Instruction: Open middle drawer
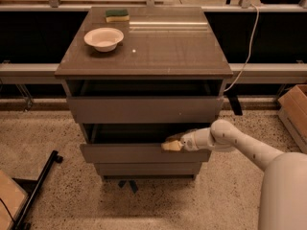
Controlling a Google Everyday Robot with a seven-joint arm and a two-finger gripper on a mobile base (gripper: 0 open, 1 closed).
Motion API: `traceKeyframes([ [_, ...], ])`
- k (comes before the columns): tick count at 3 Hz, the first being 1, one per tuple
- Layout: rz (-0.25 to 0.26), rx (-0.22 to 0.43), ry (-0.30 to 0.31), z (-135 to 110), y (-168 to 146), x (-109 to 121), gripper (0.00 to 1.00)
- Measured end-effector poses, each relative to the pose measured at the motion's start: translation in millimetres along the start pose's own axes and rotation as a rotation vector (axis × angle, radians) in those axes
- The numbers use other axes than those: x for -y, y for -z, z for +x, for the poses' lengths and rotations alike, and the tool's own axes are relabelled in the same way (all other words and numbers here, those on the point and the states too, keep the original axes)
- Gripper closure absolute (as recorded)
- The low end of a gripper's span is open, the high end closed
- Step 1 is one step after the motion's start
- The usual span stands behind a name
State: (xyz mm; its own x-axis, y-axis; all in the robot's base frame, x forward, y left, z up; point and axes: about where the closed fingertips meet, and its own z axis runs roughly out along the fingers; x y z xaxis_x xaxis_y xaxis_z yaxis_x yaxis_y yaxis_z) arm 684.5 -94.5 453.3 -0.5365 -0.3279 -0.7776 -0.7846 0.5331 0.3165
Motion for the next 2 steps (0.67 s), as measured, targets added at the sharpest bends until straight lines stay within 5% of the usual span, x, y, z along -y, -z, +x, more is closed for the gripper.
traceKeyframes([
  [1, 0.0, 0.0, 0.0, 0.1, 0.1, -0.1, 0.96],
  [2, 0.006, -0.02, -0.031, 13.7, 18.4, -19.0, 1.0],
])
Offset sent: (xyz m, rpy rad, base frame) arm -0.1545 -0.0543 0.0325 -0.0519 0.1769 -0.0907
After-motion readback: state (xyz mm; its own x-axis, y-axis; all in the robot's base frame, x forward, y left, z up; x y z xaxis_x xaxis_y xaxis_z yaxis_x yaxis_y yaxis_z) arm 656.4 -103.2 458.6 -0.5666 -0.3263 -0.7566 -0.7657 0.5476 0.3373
